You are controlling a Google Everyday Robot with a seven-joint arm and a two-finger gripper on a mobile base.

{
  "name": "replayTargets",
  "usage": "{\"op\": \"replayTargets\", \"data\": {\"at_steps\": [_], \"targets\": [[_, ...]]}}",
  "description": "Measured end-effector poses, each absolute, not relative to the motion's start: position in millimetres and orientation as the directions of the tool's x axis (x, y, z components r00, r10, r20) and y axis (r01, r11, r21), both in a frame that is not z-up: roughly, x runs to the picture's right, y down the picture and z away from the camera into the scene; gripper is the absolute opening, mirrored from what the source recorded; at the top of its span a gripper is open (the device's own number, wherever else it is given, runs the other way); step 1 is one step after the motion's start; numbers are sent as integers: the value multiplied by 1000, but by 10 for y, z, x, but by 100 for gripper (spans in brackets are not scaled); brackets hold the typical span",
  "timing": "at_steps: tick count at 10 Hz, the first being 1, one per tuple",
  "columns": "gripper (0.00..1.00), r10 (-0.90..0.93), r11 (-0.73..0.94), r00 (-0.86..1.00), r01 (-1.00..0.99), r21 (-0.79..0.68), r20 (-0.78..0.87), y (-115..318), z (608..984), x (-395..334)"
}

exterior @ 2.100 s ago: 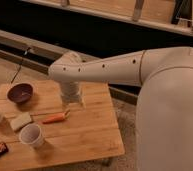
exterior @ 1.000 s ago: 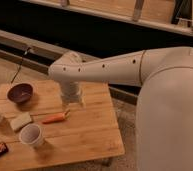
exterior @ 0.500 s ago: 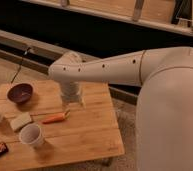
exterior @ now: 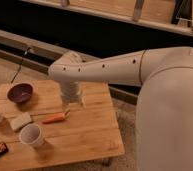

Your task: Push the ceramic bowl across the table

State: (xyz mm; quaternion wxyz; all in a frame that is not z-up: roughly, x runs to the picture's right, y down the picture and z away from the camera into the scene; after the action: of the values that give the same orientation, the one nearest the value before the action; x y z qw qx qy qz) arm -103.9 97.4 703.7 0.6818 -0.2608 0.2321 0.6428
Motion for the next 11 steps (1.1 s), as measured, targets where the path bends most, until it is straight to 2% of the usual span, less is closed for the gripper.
{"op": "replayTargets", "data": {"at_steps": [8, 11], "targets": [[65, 757, 55, 86, -996, -68, -648, 970, 7032, -1044], [65, 748, 241, 296, -955, -173, -594, 913, 6971, -1404]]}}
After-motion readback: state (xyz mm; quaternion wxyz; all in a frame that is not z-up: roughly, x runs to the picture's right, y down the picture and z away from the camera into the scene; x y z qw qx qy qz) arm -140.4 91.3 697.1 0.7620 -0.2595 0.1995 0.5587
